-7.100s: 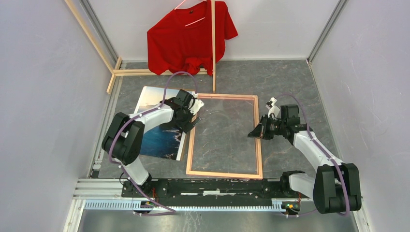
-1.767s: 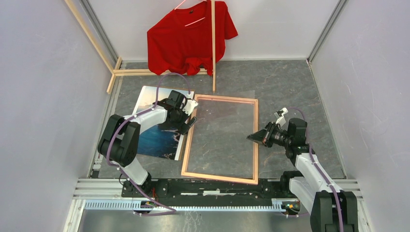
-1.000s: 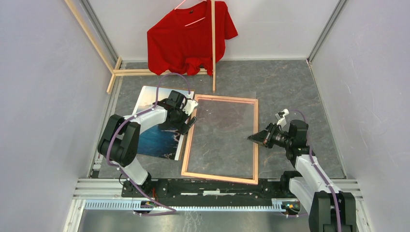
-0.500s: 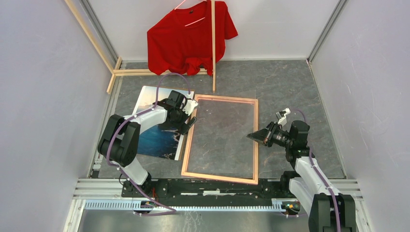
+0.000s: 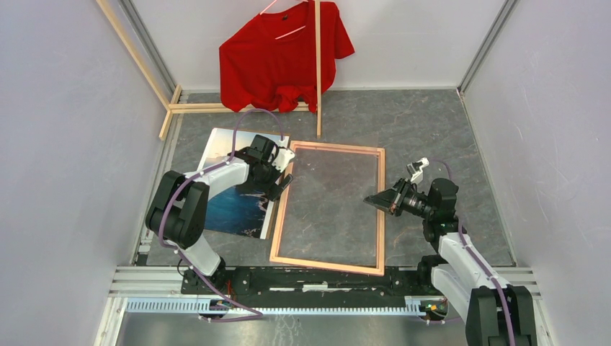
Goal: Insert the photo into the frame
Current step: Place the photo frame item in the photo frame.
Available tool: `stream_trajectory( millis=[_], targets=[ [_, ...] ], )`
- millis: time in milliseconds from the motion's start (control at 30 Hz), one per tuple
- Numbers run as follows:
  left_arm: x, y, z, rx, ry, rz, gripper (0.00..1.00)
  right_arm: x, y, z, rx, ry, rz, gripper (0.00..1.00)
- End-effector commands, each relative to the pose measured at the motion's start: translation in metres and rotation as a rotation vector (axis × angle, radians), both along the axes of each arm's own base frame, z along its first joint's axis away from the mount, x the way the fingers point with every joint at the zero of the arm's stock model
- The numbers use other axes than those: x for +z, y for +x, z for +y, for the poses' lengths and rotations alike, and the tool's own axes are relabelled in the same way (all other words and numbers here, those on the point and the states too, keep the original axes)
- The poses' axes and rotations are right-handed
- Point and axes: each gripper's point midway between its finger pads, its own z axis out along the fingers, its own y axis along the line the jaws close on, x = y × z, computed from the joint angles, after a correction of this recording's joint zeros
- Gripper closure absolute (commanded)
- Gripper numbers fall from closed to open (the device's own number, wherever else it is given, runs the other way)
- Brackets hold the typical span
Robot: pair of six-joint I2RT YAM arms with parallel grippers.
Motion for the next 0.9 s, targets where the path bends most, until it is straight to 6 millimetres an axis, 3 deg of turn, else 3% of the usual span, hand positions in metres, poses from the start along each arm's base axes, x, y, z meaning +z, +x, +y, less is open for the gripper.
stream_trajectory(
  millis=[0, 333, 867],
  targets=[
    [-0.002, -0.002, -0.006, -0.032, -0.028, 0.009, 0.04, 0.027, 0.006, 0.007, 0.02, 0.045, -0.072, 1.0],
    [-0.003, -0.001, -0.007, -0.033, -0.031, 0.012, 0.04, 0.049, 0.01, 0.014, 0.039, 0.061, -0.123, 1.0],
    [-0.004, -0.003, -0.007, -0.032, -0.031, 0.019, 0.04, 0.064, 0.008, 0.029, 0.07, 0.075, -0.156, 1.0]
  ],
)
